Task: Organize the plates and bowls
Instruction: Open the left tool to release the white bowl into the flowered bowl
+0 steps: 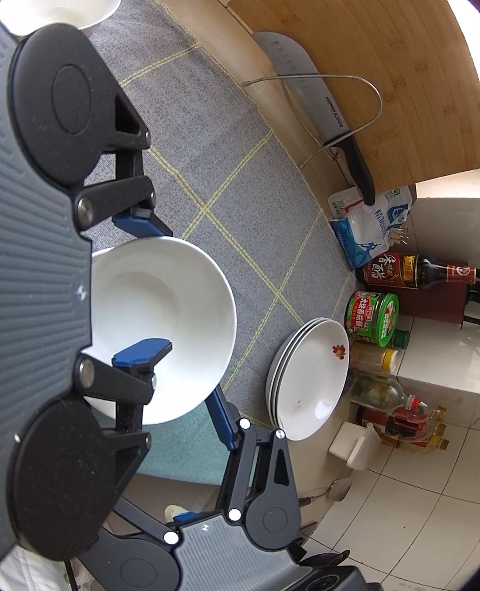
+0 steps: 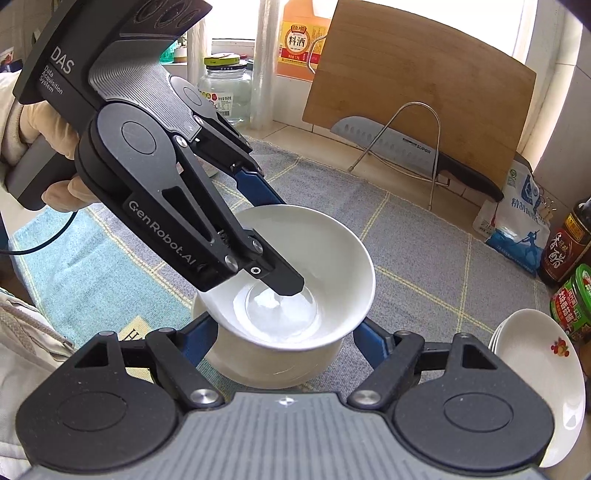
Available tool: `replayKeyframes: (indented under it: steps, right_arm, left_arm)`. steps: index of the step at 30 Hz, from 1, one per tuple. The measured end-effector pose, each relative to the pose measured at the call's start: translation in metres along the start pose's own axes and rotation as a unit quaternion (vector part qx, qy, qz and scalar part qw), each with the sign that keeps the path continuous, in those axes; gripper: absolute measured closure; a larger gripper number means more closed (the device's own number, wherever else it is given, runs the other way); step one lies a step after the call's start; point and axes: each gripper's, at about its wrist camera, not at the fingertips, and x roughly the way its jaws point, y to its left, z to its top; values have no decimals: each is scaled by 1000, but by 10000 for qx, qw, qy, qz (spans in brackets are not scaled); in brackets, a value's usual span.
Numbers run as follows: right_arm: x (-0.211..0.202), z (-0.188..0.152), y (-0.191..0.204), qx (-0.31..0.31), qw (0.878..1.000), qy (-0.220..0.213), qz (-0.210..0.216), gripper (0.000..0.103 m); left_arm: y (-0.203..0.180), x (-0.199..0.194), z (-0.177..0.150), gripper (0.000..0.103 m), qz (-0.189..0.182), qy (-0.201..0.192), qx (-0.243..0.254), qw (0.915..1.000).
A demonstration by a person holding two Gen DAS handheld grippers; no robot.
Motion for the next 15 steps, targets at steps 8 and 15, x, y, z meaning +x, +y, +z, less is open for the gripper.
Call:
replayKeyframes:
  steps: [8, 15]
  right_arm:
    - [1, -5, 2, 7, 9999, 95, 56, 19]
    - [5, -7, 0, 35, 9999, 124, 101, 19]
  left_arm:
    - [-4, 4, -7, 47, -37, 38, -6, 10000]
    - [-4, 6, -7, 47, -53, 60, -13, 10000]
